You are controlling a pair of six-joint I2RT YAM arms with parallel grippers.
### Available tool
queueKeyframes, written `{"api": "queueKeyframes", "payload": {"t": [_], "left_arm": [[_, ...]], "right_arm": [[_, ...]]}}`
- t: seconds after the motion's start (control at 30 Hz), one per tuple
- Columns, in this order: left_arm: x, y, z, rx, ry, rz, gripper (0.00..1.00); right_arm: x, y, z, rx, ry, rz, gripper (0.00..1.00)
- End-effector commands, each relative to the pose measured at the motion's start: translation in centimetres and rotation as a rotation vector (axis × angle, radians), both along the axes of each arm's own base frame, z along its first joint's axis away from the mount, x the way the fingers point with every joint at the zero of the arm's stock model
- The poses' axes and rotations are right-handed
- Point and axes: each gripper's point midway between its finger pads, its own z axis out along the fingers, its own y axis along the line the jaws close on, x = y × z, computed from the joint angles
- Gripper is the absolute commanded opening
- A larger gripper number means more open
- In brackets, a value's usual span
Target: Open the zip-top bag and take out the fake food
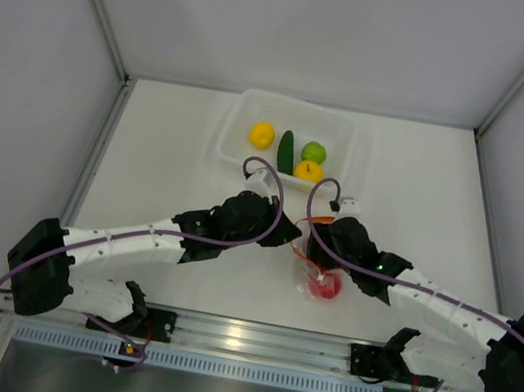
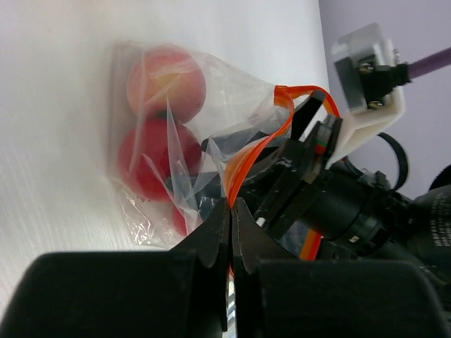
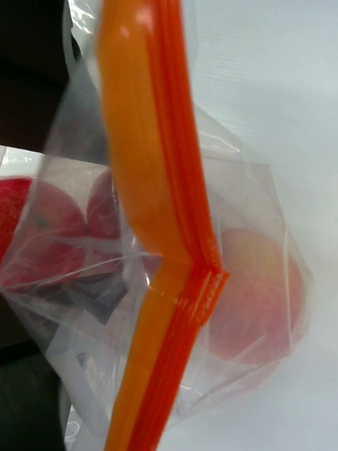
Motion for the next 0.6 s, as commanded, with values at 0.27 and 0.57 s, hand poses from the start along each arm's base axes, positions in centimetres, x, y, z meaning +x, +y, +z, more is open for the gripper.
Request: {"api": "queueKeyframes", "payload": {"t": [0.27, 0.57], "left_arm": [[0.3, -0.7, 1.8, -0.042, -0.057, -0.014, 0.0], [0.2, -0.4, 1.6, -0.04, -0.056, -0.013, 0.0]], "right_arm": [[1.1, 1.1, -3.5, -0.099, 0.014, -0.005, 0.83], [2.9, 1.3, -4.2, -0.103, -0.032, -0.068, 0.82]]}}
